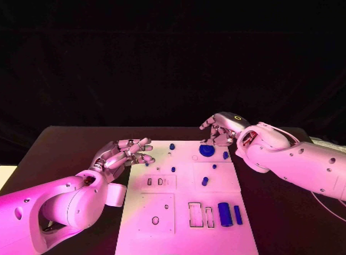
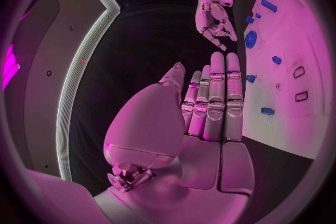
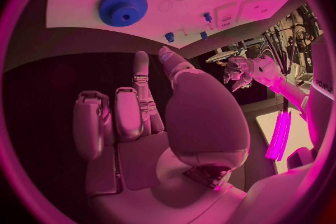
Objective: Assemble the parts on the task board
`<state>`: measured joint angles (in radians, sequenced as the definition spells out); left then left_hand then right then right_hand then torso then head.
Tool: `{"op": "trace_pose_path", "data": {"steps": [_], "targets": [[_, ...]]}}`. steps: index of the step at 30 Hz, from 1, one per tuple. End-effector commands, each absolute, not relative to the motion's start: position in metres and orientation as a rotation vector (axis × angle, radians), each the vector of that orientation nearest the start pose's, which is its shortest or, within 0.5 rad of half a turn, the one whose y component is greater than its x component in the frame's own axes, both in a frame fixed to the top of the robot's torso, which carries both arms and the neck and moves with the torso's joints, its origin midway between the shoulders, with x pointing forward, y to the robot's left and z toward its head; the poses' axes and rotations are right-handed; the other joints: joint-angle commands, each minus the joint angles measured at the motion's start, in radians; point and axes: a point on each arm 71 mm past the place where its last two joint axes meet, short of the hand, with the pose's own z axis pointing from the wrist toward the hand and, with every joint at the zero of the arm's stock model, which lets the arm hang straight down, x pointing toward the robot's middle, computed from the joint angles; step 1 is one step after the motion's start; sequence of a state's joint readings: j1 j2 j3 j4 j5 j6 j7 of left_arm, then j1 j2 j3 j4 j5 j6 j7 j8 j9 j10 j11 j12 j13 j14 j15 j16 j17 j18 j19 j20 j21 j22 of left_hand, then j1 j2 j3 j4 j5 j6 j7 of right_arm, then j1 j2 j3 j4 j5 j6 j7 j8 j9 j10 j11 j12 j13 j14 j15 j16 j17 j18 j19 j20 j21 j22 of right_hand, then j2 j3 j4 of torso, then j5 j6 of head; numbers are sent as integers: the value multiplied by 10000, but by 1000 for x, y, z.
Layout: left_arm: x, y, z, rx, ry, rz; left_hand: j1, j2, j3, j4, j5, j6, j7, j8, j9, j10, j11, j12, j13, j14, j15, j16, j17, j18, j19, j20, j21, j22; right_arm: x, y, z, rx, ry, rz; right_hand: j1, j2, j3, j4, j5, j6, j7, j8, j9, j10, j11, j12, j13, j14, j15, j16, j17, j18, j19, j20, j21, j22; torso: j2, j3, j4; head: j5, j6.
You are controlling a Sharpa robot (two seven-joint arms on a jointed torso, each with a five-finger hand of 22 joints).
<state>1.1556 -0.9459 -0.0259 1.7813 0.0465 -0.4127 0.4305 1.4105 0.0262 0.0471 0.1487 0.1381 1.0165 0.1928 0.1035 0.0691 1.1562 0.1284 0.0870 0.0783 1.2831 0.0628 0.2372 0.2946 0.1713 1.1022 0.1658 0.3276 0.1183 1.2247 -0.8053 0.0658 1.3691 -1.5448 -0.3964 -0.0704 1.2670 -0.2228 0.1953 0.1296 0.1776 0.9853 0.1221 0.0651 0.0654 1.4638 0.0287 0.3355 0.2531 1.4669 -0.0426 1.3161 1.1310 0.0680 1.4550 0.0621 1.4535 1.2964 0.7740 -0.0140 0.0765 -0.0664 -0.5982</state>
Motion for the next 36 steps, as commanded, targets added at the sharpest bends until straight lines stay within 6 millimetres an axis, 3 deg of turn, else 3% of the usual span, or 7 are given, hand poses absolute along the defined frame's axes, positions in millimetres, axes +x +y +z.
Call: {"op": "trace_pose_path", "data": {"steps": [1,2,5,14,26,36], "targets": [[434,188,-170,-11751,14185,-16518,62,0,42,-5,41,-33,29,-33,11,-49,5,-32,-10,-57,-1,-27,13,113,28,43,-38,-11,529,-236,-145,-641,16208,5178,447,477,-1860,600,79,-73,-57,22,40,233,-8,3234,3565,646,-14,883,1304,-257,234,-60,305,690,-26,12,-60,-16,14],[434,188,-170,-11750,14195,-16532,63,0,43,-5,40,-32,29,-33,12,-49,6,-32,-10,-57,-1,-27,14,113,28,43,-38,-11,530,-240,-146,-735,16435,4846,657,552,-2211,968,58,21,-66,67,62,117,28,4637,5179,679,-47,1213,1820,-280,286,-25,382,839,-24,17,-60,-13,9],[434,187,-170,-11750,14214,-16548,63,0,43,-5,40,-32,29,-33,12,-49,6,-32,-10,-56,-1,-28,15,113,28,43,-38,-11,531,-246,-149,-871,16744,4340,1069,481,-2422,1417,101,12,-20,51,52,-195,84,6266,7185,722,62,1570,2417,-316,380,-14,498,1085,-19,17,-38,-26,5],[435,187,-171,-11756,14237,-16557,69,1,49,-10,39,-31,29,-33,12,-49,6,-34,-11,-56,-2,-30,20,113,28,43,-39,-12,535,-245,-155,-1217,17105,3719,1356,577,-2389,1511,428,74,119,73,54,469,165,10580,11635,833,138,2043,3314,-399,537,144,666,1463,-3,7,-45,-30,-6],[435,187,-171,-11761,14254,-16558,79,4,56,-16,39,-29,28,-33,13,-49,5,-35,-12,-55,-2,-32,25,113,29,42,-39,-12,541,-236,-164,-1620,17101,3466,1413,809,-2158,1404,441,275,114,164,77,770,180,11593,12575,922,167,2277,3803,-452,657,178,769,1716,-7,8,-17,-30,-57],[435,187,-171,-11769,14270,-16552,97,7,70,-28,39,-26,26,-33,14,-49,4,-38,-13,-53,-4,-37,36,114,30,41,-39,-14,542,-234,-169,-1723,17142,3451,1465,1037,-1917,1278,455,502,82,241,97,833,155,11757,12724,974,147,2402,4071,-497,758,164,853,1924,-9,10,-30,-16,-85]]}}
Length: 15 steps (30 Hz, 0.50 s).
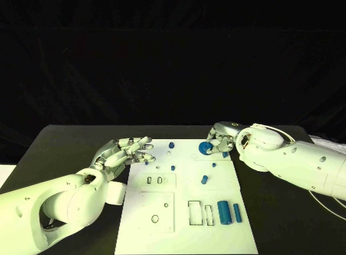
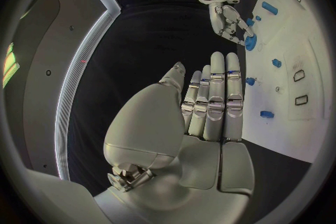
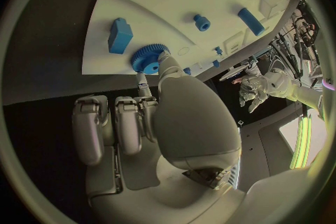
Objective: Assemble the parts on the task board
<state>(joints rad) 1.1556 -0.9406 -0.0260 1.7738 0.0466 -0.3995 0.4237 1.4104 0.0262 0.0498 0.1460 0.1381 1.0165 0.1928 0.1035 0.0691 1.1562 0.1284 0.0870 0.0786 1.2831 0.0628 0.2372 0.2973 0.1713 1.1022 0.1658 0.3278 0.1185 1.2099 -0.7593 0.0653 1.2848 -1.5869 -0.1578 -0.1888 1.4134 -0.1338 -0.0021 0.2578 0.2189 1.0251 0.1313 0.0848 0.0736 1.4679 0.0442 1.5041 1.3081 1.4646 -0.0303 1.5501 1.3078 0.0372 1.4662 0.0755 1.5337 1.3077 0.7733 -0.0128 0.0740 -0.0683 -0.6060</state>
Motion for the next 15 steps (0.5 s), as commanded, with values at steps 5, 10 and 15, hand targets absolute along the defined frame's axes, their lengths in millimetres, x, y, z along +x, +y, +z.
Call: {"op": "trace_pose_path", "data": {"steps": [5,10,15], "targets": [[435,186,-171,-11772,14281,-16554,105,8,49,-6,39,-26,26,-33,14,-49,3,-40,-17,-53,-5,-39,13,114,30,40,-41,-16,543,-231,-171,-1768,17179,3499,-5,185,95,-16,42,135,-14,49,16,797,-4,84,2187,1003,21,75,2331,-194,656,26,61,1832,2,1,15,-18,-22],[436,187,-172,-11776,14284,-16544,108,9,51,-8,39,-26,26,-34,14,-49,3,-41,-17,-53,-5,-40,15,115,31,40,-41,-16,544,-230,-173,-1781,17225,3494,-28,199,111,-17,26,155,-16,51,16,803,-4,97,2199,1006,18,83,2349,-198,665,24,68,1851,-5,-5,23,-16,-33],[436,187,-172,-11819,14292,-16441,117,11,59,-13,40,-26,26,-34,14,-49,3,-43,-18,-53,-5,-43,20,115,31,39,-42,-17,544,-230,-174,-1812,17314,3416,-94,175,122,-22,-41,204,-32,58,20,806,-15,103,2208,1009,14,91,2366,-197,663,20,68,1849,0,-12,15,-12,-39]]}}
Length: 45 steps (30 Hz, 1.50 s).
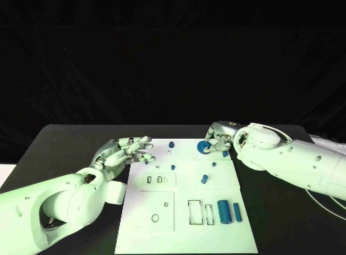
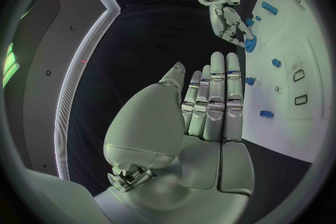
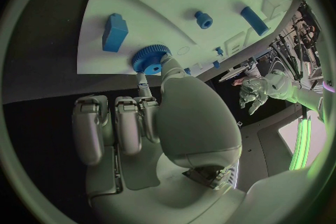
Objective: Assemble the parts on the task board
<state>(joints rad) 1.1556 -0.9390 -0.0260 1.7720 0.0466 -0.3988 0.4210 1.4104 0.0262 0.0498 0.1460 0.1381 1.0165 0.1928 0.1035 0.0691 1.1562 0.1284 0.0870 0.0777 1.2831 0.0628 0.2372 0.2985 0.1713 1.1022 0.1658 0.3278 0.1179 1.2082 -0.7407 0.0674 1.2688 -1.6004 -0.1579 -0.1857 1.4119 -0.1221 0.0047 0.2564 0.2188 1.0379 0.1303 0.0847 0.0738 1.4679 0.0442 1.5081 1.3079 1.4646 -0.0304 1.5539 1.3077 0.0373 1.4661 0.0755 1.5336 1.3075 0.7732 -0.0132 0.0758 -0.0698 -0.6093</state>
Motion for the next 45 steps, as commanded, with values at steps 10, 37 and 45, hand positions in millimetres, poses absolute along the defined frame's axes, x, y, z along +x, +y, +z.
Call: {"op": "trace_pose_path", "data": {"steps": [10,37,45], "targets": [[436,187,-172,-11834,14312,-16421,117,11,59,-13,40,-26,26,-34,14,-49,3,-43,-10,-53,-6,-43,8,115,31,40,-42,-12,542,-227,-172,-1964,16988,3338,-235,-28,57,18,-105,117,-39,49,22,808,-29,68,2224,1014,9,66,2396,-201,671,14,76,1869,-6,1,12,-16,-20],[436,186,-173,-11851,14367,-16424,125,22,76,-16,38,-27,29,-37,14,-51,5,-49,-13,-51,-6,-50,23,114,34,38,-42,-13,539,-212,-174,-2753,16399,2917,817,789,1536,-955,-524,1034,-341,262,212,966,-300,447,2513,1062,-236,169,2631,-287,861,-187,228,2259,2,7,10,-18,-87],[437,186,-173,-11852,14373,-16427,150,21,95,-34,38,-36,31,-44,12,-59,6,-58,-17,-52,-7,-59,38,114,35,36,-43,-15,535,-206,-173,-2970,16091,3128,559,884,2075,-1221,-97,1269,-420,243,288,1025,-372,613,2621,1062,-301,169,2631,-316,923,-263,276,2385,0,10,20,-34,-104]]}}
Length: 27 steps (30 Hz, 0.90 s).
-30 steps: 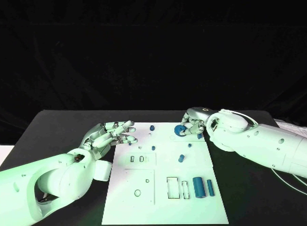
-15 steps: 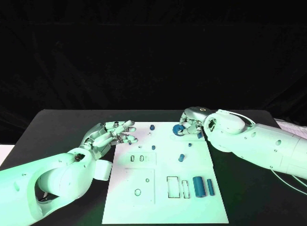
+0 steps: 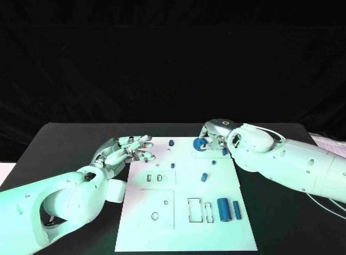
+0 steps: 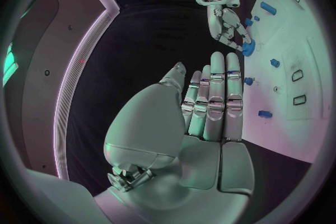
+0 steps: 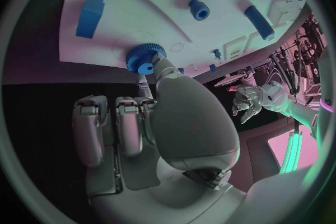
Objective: Assemble the parts on the task board
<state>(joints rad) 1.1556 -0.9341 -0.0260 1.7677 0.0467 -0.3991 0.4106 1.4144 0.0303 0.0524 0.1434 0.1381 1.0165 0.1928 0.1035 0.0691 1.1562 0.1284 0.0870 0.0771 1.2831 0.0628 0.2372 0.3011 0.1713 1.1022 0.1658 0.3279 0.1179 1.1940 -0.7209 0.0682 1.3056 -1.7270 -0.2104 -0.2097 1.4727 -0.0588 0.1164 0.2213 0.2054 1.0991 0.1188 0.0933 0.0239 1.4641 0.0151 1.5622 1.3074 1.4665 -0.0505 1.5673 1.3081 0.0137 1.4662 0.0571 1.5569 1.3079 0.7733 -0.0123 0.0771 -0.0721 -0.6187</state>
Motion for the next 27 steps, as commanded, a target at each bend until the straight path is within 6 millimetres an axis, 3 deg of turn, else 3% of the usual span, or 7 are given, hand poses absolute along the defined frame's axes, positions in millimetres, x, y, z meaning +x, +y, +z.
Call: {"op": "trace_pose_path", "data": {"steps": [1,7,11,27], "targets": [[437,186,-173,-11852,14375,-16428,110,-19,69,-8,38,-36,31,-44,12,-59,6,-58,-11,-51,-7,-59,12,114,35,36,-43,-15,535,-205,-172,-2979,16047,3162,-122,239,1001,-882,39,673,-312,148,794,1064,-84,79,2630,1043,-106,35,2627,-80,923,-85,44,2381,-2,-1,12,-8,-16],[437,186,-173,-11862,14392,-16420,110,-19,69,-8,38,-36,31,-44,12,-59,6,-58,-11,-51,-7,-59,12,114,35,36,-43,-15,530,-198,-167,-2873,15559,3455,-495,166,1153,-889,-9,718,-334,101,825,1067,-106,86,2634,1043,-117,35,2627,-84,931,-101,50,2398,-5,4,7,21,15],[437,185,-173,-11866,14421,-16434,110,-19,69,-8,38,-36,31,-44,12,-59,6,-58,-11,-51,-7,-59,12,114,35,36,-43,-15,522,-187,-160,-2712,15066,3695,-724,178,1265,-886,-322,744,-354,66,845,1067,-121,86,2634,1043,-125,35,2627,-86,936,-111,54,2410,-4,2,6,32,37],[437,185,-174,-11882,14495,-16461,128,-22,83,-21,38,-45,35,-51,10,-69,9,-67,-15,-54,-7,-68,22,114,36,35,-44,-16,504,-132,-149,-3032,14354,4809,-925,190,1424,-913,-237,735,-354,10,861,1064,-126,78,2629,1043,-130,35,2627,-80,924,-119,45,2385,1,-13,23,57,28]]}}
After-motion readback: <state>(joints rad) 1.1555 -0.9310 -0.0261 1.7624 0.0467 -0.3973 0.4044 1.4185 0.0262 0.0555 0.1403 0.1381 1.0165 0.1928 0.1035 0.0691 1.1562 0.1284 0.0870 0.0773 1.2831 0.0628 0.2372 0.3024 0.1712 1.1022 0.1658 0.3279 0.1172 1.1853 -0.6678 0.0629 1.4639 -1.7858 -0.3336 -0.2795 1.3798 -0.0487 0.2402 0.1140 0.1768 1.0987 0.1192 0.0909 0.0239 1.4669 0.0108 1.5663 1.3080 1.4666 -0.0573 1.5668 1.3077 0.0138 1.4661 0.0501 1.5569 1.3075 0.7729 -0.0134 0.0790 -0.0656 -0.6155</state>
